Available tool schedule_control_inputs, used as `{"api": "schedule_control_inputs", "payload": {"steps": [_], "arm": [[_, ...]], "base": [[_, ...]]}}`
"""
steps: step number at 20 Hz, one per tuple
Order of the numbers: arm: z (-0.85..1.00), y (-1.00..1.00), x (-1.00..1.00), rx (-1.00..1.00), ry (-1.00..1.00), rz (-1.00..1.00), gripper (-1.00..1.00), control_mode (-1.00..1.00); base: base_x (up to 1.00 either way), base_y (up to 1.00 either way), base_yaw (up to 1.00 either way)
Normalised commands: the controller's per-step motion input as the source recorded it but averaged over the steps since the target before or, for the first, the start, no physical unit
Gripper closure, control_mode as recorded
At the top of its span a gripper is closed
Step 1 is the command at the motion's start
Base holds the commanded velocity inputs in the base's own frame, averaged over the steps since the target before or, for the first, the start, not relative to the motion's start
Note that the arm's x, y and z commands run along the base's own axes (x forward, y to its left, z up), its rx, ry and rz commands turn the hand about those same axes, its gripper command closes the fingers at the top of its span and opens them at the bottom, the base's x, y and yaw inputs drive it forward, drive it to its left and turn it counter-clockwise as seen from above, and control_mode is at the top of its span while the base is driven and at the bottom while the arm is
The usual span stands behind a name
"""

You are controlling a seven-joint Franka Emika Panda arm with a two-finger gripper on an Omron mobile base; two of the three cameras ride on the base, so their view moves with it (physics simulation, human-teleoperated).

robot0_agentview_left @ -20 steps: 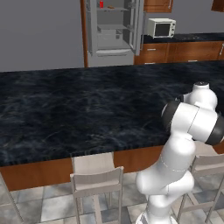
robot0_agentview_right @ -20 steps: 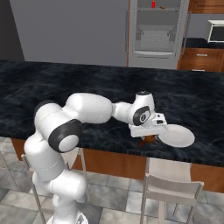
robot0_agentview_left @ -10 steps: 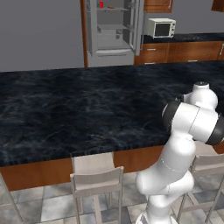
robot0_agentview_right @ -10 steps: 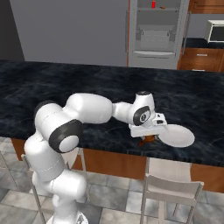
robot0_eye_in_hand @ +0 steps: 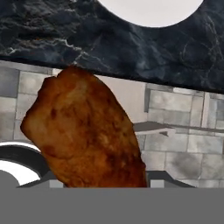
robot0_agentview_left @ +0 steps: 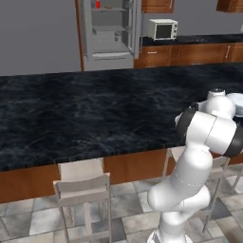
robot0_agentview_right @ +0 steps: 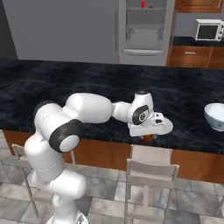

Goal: Pick the chicken drumstick and bell pepper from their plates and place them in the bowl. Then put the bowl in the fridge.

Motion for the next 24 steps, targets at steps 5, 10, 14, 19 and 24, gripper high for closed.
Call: {"api": "schedule_control_inputs", "payload": {"steps": [5,10,14,19,24], "arm": [[0.00,0.00,0.00,0.00,0.00,0.00,1.00,1.00],[0.00,0.00,0.00,0.00,0.00,0.00,1.00,1.00],[0.00,0.00,0.00,0.00,0.00,0.00,1.00,1.00],[0.00,0.00,0.00,0.00,0.00,0.00,1.00,1.00],[0.00,0.00,0.00,0.00,0.00,0.00,1.00,1.00]], "base": [[-0.18,-0.80,-0.08],[-0.03,-0.76,-0.07],[0.02,-0.77,-0.05],[0.24,-0.71,0.00],[0.33,-0.58,0.00]]}}
